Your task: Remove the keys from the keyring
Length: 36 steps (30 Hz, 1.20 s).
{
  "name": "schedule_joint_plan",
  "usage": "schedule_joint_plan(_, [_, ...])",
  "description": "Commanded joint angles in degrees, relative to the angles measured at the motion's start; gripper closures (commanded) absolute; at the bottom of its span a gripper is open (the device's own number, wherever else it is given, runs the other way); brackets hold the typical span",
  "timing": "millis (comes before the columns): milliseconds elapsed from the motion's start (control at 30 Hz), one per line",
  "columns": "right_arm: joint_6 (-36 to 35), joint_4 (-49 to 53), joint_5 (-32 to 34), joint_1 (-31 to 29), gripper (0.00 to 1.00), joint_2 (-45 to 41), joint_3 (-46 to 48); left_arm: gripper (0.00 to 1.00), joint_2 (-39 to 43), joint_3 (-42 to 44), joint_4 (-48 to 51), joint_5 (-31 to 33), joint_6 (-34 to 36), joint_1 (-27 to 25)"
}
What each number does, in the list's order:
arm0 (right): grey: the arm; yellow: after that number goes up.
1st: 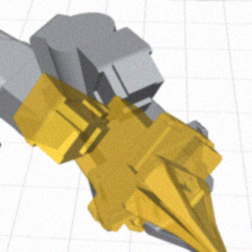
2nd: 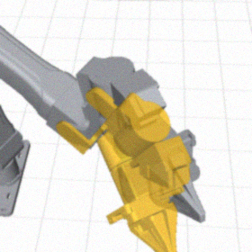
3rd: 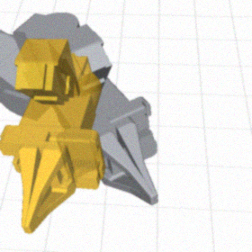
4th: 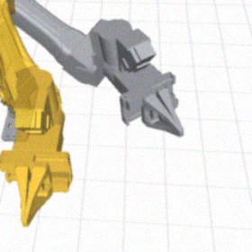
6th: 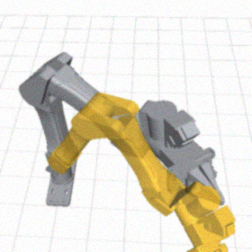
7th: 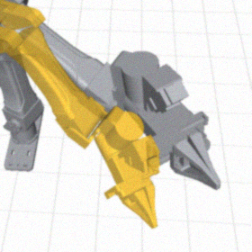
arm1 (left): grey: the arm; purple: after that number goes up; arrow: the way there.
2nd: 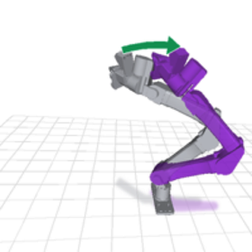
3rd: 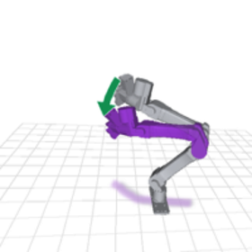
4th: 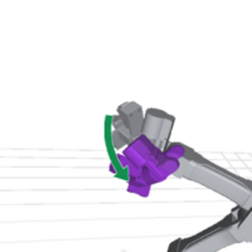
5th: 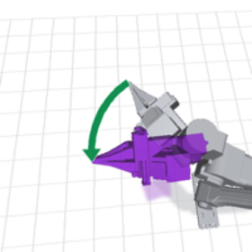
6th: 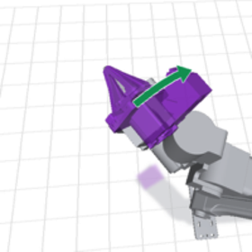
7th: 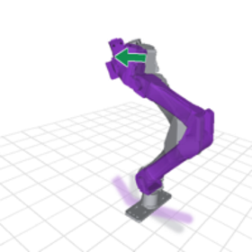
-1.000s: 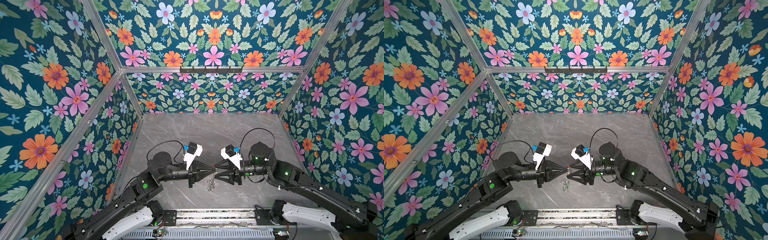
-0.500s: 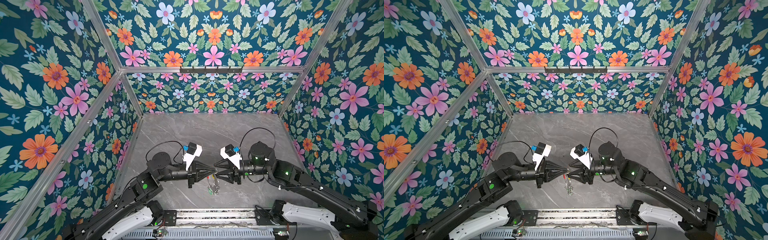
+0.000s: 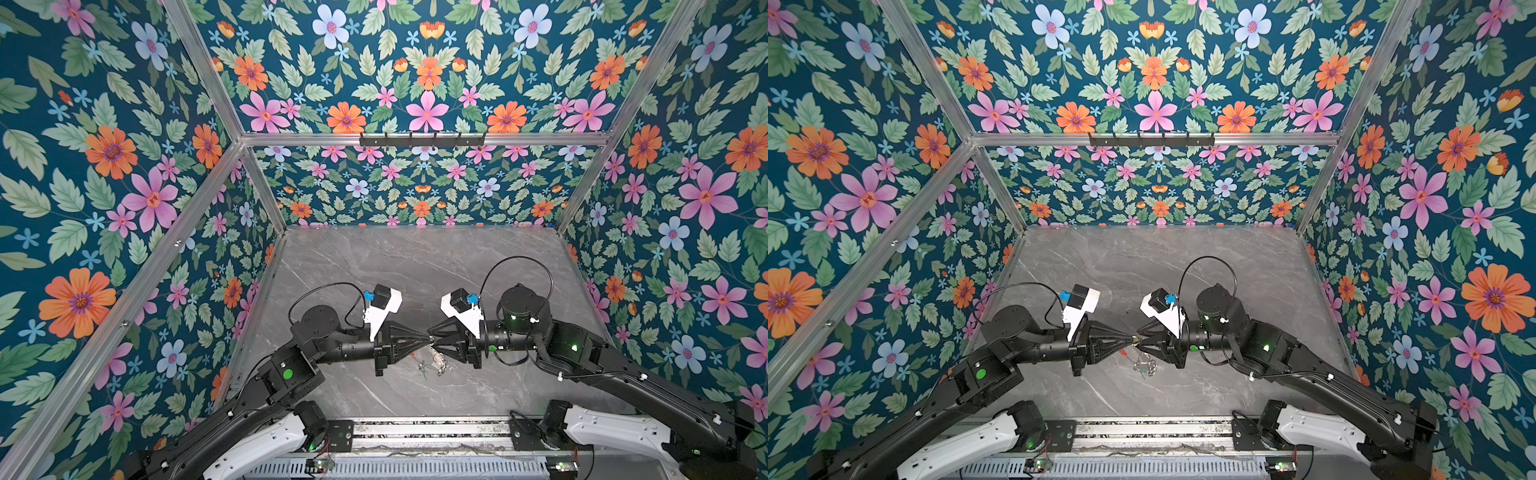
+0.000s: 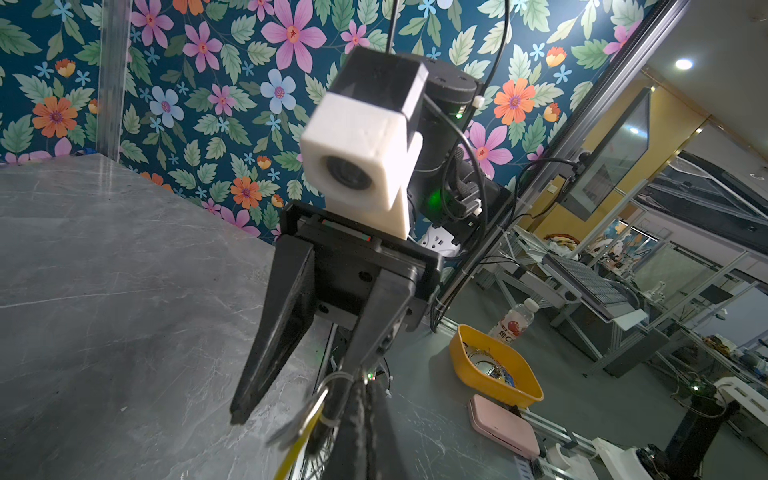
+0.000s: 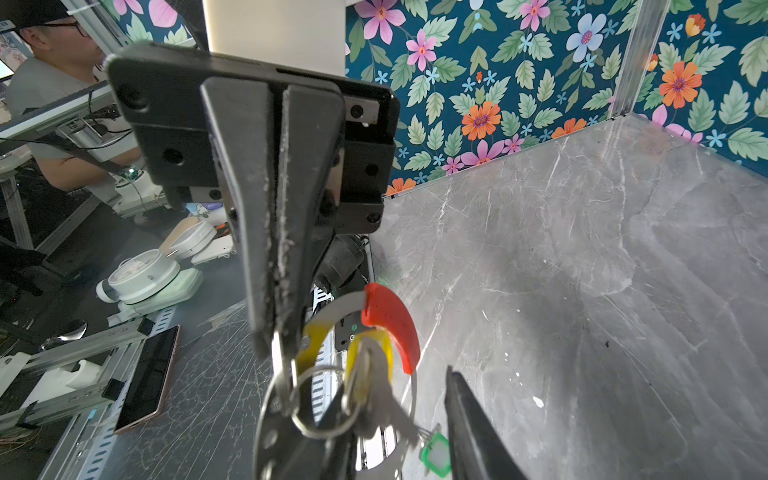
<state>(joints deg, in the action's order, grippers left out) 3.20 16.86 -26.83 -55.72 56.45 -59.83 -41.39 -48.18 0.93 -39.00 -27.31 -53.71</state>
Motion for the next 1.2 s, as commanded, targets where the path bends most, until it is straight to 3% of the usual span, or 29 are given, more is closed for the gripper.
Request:
schedule_joint_plan(0, [-0.5, 0.1, 0.5, -0.2, 0.71, -0.1, -0.3, 1.0, 0.2, -0.2, -1.3, 0.4, 0.1, 0.0])
schedule_joint_plan(233, [-0.8, 0.6, 0.5, -0.4, 0.78, -0.2, -0.5, 1.0, 0.1, -0.3, -1.3, 0.3, 0.3, 0.0])
schedule_joint_plan(367, [-1.6, 2.5, -0.1, -0.5, 0.6, -0.4, -1.3, 1.0, 0.2, -0.6, -0.5, -0.7, 1.2, 0.0])
schedule_joint_plan(467, [-2.0, 3.6, -0.9, -0.5, 0.51, -0.6, -1.4, 1.0, 0.1, -0.8, -0.2, -1.6, 1.9, 0.0])
schedule_joint_plan(833, [-1.9, 4.9, -3.3, -0.6, 0.45, -5.1, 0.0, 1.0, 0.5, -0.9, 0.7, -4.9, 4.2, 0.0])
schedule_joint_plan(1167, [-0.3, 2.0, -3.4, -0.6, 0.46, -7.9, 2.6, 1.0, 0.3, -0.3, -1.3, -10.1, 3.5, 0.0])
